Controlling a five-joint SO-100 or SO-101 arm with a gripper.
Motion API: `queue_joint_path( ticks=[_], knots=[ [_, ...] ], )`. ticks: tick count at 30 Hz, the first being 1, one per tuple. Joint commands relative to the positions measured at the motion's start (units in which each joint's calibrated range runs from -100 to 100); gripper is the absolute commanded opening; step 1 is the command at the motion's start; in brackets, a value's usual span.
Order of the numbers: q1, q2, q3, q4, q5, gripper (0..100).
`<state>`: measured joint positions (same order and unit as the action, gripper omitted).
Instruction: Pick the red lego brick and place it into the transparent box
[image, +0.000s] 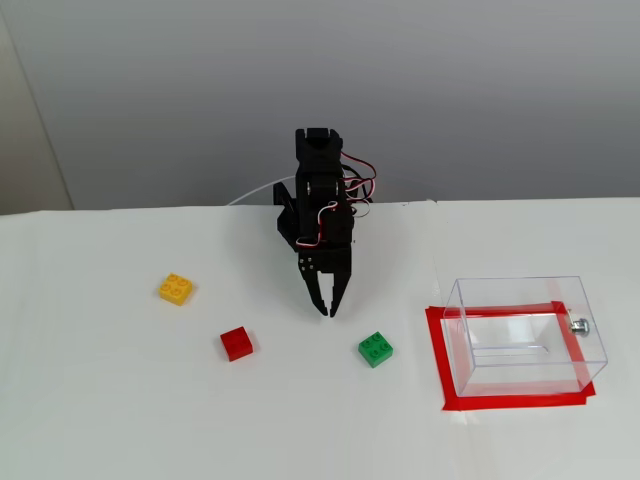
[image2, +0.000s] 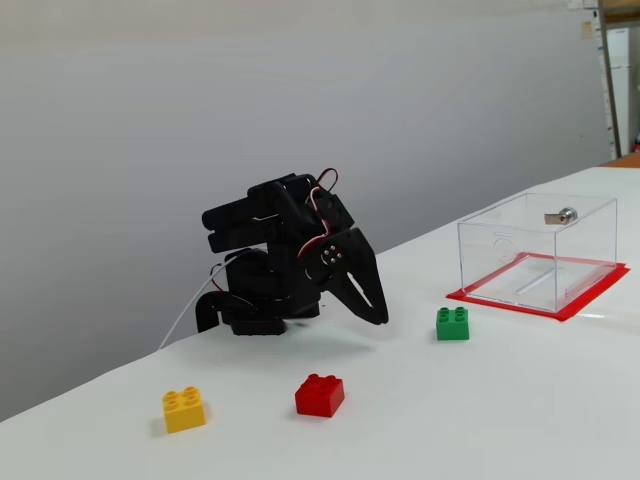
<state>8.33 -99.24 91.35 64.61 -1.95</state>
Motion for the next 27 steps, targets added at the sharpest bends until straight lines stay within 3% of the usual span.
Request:
queue_joint_path(
  ticks=[1, 11, 18, 27],
  knots=[
    [0.21, 0.09, -5.00, -1.08, 0.39, 2],
    [0.95, 22.74, -19.83, -0.73, 0.49, 2],
    [8.93, 38.44, -31.22, -0.90, 0.49, 2],
    [19.73, 45.82, -35.93, -1.69, -0.19, 2]
  ],
)
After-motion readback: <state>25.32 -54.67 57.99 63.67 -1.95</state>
